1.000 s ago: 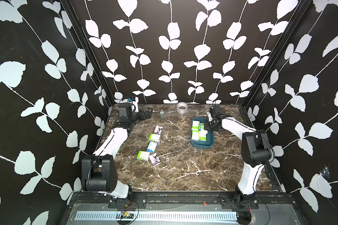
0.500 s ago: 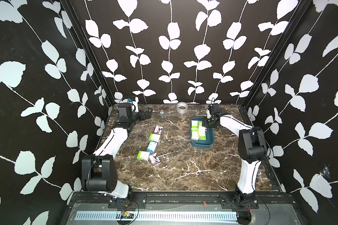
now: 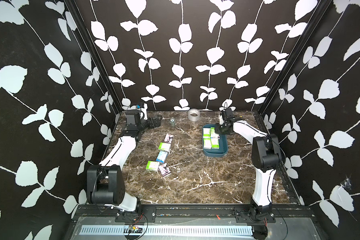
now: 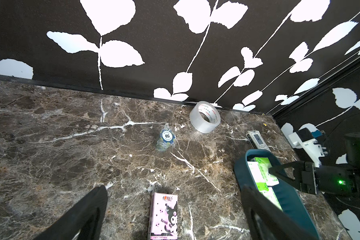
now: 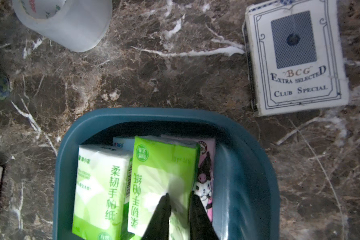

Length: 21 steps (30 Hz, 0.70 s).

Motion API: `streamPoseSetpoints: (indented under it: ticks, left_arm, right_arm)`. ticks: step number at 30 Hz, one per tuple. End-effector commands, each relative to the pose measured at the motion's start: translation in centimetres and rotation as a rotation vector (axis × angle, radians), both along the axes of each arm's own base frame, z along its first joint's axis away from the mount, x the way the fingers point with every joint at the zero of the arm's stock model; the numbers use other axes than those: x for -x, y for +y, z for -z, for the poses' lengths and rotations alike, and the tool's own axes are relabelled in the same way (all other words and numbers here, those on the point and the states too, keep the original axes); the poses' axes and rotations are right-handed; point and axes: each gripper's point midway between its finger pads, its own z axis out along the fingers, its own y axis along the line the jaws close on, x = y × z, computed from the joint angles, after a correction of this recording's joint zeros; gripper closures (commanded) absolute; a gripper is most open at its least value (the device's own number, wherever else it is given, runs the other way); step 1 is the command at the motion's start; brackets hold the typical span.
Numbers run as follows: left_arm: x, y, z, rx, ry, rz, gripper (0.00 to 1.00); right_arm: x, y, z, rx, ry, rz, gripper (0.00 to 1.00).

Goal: Put the pocket tissues into the storage box
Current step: Place the pocket tissues in the storage box.

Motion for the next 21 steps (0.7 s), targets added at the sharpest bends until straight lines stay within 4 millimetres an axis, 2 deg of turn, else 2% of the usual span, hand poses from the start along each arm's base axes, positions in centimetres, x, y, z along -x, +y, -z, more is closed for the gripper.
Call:
streamPoseSetpoints:
  ticks: [1, 6, 10, 14, 17, 21]
  left_arm:
    - [0.6, 0.1, -2.0, -0.009, -0.043, 0.004, 0.01]
    - [0.6, 0.1, -2.1, -0.009, -0.046, 0.004, 0.01]
    - [0.5, 0.0, -2.1, -0.002, -0.043, 0.002, 0.01]
    - [0.5, 0.0, -2.2, 0.010, -0.052, 0.002, 0.01]
    - [0.5, 0.1, -2.2, 0.011, -0.053, -0.005, 0.01]
    - [0.3, 0.3, -2.2, 0.020, -0.053, -0.023, 0.01]
  right_arm:
    - [-0.3, 0.2, -0.5, 0.002, -0.004, -0.017, 0.75]
    - [-0.6, 0.0, -3.7, 0.009, -0.072, -0.030, 0.69]
    - [-0.5, 0.4, -6.8, -0.007, -0.140, -0.047, 0.55]
    - [-0.1, 0.9, -8.7, -0.001, -0.184, -0.076, 0.50]
    - [0.8, 2.7, -10.0, -0.010, -0.224, -0.123, 0.49]
    - [2.7, 7.4, -11.0, -0.046, -0.267, -0.229, 0.49]
